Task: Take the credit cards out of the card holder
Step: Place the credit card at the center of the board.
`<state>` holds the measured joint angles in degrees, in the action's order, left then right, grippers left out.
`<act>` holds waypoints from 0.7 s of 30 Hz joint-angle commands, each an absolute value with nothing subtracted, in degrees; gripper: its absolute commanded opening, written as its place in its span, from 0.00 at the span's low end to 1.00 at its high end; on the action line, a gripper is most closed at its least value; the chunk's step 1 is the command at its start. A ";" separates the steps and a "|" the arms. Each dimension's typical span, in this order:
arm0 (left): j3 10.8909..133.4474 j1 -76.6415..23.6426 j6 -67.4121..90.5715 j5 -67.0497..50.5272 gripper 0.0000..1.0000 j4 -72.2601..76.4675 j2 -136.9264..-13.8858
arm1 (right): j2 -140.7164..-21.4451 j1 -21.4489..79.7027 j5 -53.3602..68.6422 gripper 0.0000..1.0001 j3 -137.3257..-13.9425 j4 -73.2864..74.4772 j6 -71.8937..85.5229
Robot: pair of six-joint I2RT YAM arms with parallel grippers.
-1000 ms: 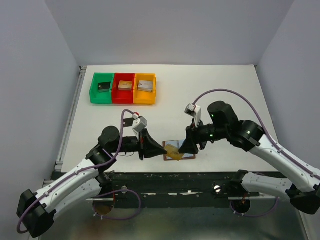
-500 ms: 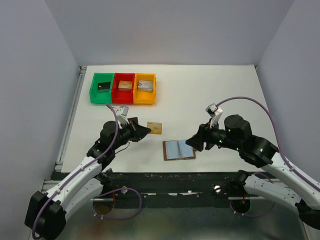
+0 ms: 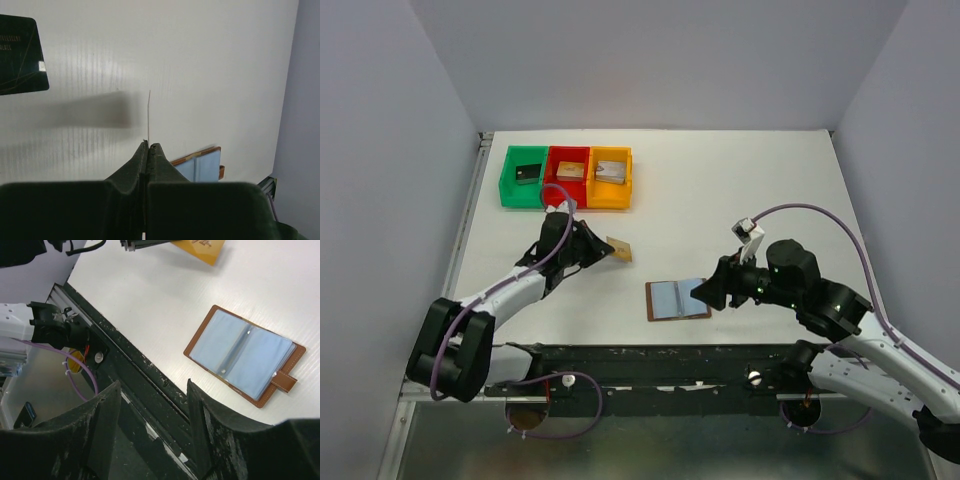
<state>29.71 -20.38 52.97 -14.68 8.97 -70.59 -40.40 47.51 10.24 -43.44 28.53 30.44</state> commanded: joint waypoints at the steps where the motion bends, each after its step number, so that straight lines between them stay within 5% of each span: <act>1: 34.80 -18.90 50.89 -13.88 0.00 9.40 -77.42 | -39.38 47.29 13.27 0.63 -42.19 27.16 30.50; 21: 42.01 -17.49 47.38 -16.61 0.05 9.93 -90.88 | -37.53 47.20 13.80 0.63 -39.29 27.77 29.27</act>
